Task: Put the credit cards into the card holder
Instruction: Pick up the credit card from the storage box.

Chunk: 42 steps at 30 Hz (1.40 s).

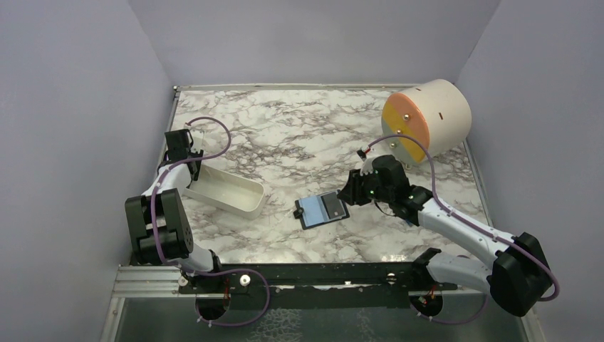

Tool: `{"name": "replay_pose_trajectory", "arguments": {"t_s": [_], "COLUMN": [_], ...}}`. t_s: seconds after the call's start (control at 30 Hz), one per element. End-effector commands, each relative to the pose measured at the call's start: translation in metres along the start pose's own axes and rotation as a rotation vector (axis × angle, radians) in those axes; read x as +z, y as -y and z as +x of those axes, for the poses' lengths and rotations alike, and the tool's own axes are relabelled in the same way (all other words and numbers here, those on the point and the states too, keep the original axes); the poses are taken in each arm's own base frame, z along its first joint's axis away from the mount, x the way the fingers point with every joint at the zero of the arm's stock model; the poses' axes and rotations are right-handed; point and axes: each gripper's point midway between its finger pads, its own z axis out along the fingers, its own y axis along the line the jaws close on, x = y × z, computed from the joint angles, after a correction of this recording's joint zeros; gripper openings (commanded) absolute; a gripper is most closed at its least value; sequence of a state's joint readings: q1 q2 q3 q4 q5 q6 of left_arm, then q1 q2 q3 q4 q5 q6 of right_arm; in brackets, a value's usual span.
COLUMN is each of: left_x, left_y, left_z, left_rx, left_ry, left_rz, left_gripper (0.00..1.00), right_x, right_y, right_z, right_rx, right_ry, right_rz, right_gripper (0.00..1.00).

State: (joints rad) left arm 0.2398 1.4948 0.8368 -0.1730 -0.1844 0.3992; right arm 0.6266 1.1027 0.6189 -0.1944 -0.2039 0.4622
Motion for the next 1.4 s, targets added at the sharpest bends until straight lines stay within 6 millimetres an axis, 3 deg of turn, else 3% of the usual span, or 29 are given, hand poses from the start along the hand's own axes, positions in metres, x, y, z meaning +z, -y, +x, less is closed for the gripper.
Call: {"name": "replay_pose_trajectory", "arguments": {"t_s": [0.0,0.93,1.37], "left_x": [-0.002,-0.01,-0.011], "left_y": [-0.016,-0.035,-0.035], "left_z": [-0.006,-0.01,-0.011], "left_rx": [0.017,0.013,0.017], "left_ry": [0.002,0.012,0.009], "left_rz": [-0.072,-0.173,-0.163], "left_gripper": [0.46,0.48,0.33], "right_x": [-0.005,-0.002,-0.002], "right_y": [-0.002,0.0,0.0], "right_z": [-0.01,-0.007,-0.007], "right_rx": [-0.027,-0.026,-0.024], "right_ry": [0.035,0.027,0.027], "right_rz": [0.006,0.012,0.011], "right_gripper": [0.31,0.31,0.31]}}
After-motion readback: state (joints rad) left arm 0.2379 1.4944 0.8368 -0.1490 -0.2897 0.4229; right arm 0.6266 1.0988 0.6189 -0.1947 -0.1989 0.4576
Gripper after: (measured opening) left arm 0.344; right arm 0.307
